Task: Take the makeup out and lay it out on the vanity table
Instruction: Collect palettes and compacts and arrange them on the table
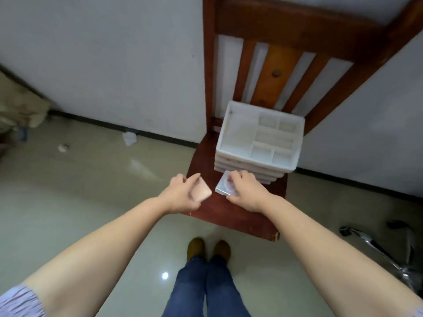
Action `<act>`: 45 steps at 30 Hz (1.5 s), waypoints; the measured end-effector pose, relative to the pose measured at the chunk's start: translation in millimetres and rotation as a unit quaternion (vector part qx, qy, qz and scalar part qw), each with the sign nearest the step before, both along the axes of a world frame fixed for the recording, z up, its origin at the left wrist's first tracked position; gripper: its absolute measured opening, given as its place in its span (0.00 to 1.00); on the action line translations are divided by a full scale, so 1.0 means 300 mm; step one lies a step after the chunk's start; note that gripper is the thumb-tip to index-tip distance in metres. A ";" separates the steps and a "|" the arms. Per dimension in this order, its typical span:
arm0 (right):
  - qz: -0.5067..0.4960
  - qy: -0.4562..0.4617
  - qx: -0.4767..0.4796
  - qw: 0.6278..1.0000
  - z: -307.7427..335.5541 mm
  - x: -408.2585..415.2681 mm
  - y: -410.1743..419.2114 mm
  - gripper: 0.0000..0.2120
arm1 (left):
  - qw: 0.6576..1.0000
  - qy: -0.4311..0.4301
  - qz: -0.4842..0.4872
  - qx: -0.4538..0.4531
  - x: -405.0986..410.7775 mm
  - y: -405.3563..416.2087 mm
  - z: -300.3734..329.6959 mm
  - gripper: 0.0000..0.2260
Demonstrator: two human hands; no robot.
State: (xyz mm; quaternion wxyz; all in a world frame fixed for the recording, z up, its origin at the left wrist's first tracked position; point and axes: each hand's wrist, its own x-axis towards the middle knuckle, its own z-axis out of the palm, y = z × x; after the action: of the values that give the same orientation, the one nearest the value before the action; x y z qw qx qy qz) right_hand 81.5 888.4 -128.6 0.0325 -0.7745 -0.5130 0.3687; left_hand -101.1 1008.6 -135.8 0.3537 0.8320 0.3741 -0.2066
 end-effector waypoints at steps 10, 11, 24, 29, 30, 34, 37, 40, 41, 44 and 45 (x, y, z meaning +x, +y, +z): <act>0.240 -0.125 0.129 0.954 0.337 -0.235 0.170 0.20 | 0.964 -0.066 0.225 0.128 -0.411 -0.018 0.375 0.39; 0.265 -0.129 0.146 0.944 0.363 -0.259 0.192 0.20 | 0.957 -0.068 0.242 0.145 -0.448 -0.031 0.409 0.38; 0.607 -0.084 0.354 0.706 0.583 -0.959 0.212 0.21 | 0.793 0.036 0.526 0.304 -1.009 -0.637 0.655 0.40; 0.722 -0.060 0.357 0.590 0.634 -1.322 -0.017 0.28 | 0.697 0.084 0.646 0.300 -1.230 -1.061 0.680 0.41; 0.738 -0.050 0.351 0.574 0.645 -1.383 -0.080 0.28 | 0.678 0.094 0.666 0.297 -1.262 -1.153 0.683 0.41; 0.791 -0.009 0.362 0.492 0.660 -1.609 -0.368 0.28 | 0.605 0.125 0.731 0.291 -1.351 -1.541 0.691 0.41; 0.821 0.014 0.369 0.436 0.657 -1.764 -0.634 0.27 | 0.550 0.135 0.775 0.281 -1.384 -1.848 0.688 0.40; 0.843 0.038 0.362 0.397 0.634 -1.890 -0.938 0.27 | 0.512 0.151 0.804 0.264 -1.401 -2.170 0.675 0.40; 0.849 0.047 0.357 0.387 0.624 -1.926 -1.040 0.27 | 0.502 0.157 0.810 0.259 -1.407 -2.274 0.672 0.40; 0.862 0.074 0.343 0.366 0.600 -2.004 -1.339 0.27 | 0.470 0.173 0.830 0.248 -1.424 -2.559 0.668 0.39; 0.867 0.081 0.337 0.359 0.594 -2.029 -1.427 0.27 | 0.458 0.176 0.837 0.243 -1.430 -2.641 0.668 0.39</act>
State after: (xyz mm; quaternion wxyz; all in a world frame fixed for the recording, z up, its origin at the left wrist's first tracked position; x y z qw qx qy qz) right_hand -527.1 460.3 49.6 -0.0056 0.2076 -0.9769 0.0498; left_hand -530.0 216.5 64.5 0.0670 0.1178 0.9800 0.1457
